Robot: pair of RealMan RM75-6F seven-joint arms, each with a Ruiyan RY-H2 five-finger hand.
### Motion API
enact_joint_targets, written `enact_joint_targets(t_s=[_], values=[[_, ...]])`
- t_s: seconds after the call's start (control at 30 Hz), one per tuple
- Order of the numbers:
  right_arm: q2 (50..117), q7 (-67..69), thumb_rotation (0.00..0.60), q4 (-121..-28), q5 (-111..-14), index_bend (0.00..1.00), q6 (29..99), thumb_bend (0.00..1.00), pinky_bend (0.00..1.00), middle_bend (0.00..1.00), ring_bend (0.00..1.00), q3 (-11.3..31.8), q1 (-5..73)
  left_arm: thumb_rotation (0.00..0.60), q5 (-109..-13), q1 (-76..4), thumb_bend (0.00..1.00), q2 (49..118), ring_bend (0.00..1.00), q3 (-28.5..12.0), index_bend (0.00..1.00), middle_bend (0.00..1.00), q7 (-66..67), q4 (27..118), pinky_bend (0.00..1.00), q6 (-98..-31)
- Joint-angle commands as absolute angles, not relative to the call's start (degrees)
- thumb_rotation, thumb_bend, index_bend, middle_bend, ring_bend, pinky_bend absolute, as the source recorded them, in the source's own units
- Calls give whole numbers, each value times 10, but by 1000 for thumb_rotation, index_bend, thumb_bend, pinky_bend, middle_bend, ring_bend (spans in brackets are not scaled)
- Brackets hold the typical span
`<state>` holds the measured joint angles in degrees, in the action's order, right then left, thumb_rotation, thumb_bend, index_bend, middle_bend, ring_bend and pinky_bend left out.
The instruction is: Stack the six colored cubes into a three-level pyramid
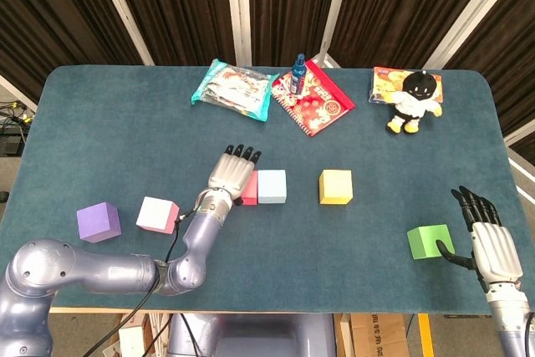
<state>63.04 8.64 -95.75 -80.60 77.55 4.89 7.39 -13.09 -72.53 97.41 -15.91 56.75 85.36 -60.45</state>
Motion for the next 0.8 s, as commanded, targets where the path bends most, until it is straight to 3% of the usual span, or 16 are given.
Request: enact_joint_targets(t_s=[0.03,0.8], values=[[631,85,600,-958,-807,0,776,329,0,0,0,49,74,600,-138,-718,151,971,6,-159,0,36,555,859,74,-608],[635,83,600,-958,-810,0,778,329,0,0,0,49,75,600,-172,-711,186,988,5,-152,0,38,526,851,74,-610]])
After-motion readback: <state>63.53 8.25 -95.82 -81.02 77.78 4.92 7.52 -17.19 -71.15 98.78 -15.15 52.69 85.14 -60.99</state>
